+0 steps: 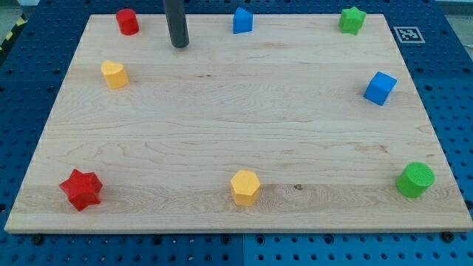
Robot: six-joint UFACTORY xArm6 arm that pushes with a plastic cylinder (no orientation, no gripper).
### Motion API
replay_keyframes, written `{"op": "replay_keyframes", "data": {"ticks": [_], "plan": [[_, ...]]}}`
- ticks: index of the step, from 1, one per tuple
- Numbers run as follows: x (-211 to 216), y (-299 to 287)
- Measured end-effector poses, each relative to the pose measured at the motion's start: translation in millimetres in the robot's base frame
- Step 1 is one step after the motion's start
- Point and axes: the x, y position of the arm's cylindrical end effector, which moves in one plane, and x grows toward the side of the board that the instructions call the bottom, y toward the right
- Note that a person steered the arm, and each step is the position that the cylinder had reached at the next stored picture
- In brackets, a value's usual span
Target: Push yellow hexagon towards the bottom right
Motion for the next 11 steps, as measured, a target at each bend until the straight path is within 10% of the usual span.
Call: {"op": "replay_keyframes", "data": {"ticks": [4,8,11], "plan": [[246,45],[309,68],[289,221]]}}
